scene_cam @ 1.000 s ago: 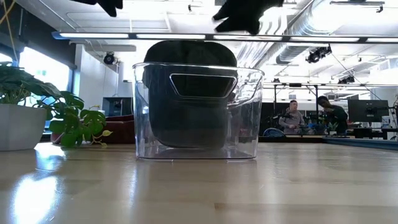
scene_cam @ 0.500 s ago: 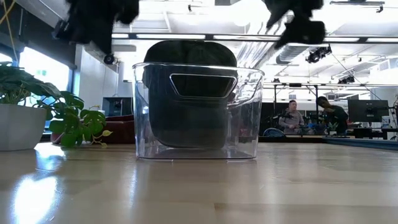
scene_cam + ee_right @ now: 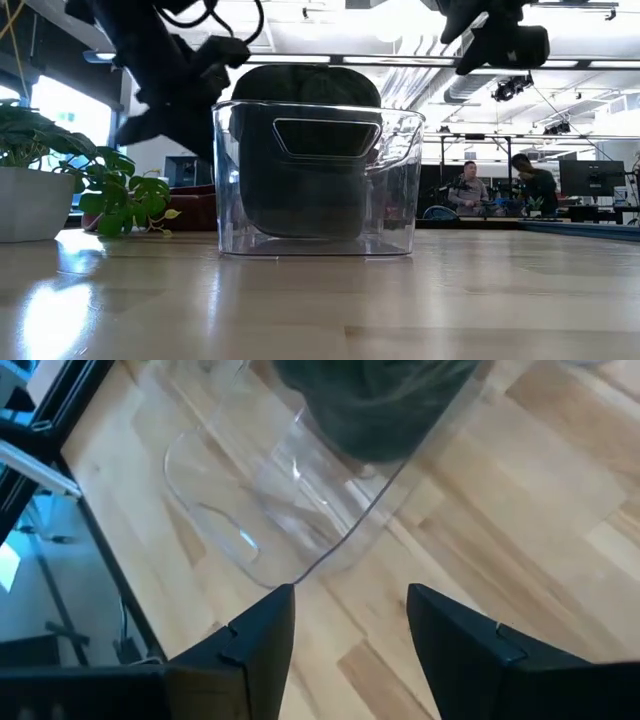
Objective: Pick & Place hat
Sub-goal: Adjust the bottom transparent bin
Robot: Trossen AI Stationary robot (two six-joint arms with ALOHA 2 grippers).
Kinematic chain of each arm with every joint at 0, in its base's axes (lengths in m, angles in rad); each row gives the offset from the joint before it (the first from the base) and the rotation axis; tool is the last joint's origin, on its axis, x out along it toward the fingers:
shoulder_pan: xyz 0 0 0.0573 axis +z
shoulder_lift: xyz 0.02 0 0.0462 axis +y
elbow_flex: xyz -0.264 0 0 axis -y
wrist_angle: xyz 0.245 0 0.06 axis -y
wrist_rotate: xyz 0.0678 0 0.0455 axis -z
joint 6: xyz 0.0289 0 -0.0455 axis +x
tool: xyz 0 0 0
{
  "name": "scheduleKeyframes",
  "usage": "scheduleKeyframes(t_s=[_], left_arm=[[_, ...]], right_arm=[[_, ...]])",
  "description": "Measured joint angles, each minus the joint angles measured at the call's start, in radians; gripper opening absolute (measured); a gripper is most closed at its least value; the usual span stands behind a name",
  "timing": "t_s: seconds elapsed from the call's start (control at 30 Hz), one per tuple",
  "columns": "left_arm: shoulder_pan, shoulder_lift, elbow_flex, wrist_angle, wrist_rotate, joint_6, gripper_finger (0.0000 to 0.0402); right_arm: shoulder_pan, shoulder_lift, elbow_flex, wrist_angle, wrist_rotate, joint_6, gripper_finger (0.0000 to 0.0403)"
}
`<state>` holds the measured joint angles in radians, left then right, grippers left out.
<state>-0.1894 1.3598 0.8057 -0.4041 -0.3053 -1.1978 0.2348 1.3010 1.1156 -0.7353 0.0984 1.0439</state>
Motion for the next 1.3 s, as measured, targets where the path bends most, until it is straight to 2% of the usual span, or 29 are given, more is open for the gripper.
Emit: scheduleKeyframes(t_s=[0.2,0.43,0.6,0.77,0.97,1.13,1.3], left_arm=[[0.06,0.042,-0.018,0.156,0.011,0.055,0.0],[0.066,0.115,-0.017,0.324,0.022,0.065,0.0],[0.065,0.124,-0.017,0.281,0.057,0.059,0.0],[0.038,0.06,-0.014,0.139,0.176,0.049,0.0],[-0.113,-0.004,-0.015,0.068,0.246,0.093,0.0],[-0.222,-0.017,-0.015,0.06,0.251,0.056,0.0],[-0.27,-0.017,-0.015,0.061,0.251,0.041,0.0]], right_arm=[[0.019,0.0,0.0,-0.001,-0.033,0.013,0.0189],[0.048,0.0,0.0,-0.017,-0.038,0.015,0.0188],[0.107,0.0,0.0,-0.009,-0.064,-0.014,0.0188],[0.204,0.04,0.001,0.128,-0.115,-0.154,0.0181],[0.31,0.188,0.002,0.297,-0.131,-0.238,0.013],[0.336,0.323,0.001,0.342,-0.046,-0.196,0.0073],[0.312,0.39,0.0,0.321,0.04,-0.151,0.0024]])
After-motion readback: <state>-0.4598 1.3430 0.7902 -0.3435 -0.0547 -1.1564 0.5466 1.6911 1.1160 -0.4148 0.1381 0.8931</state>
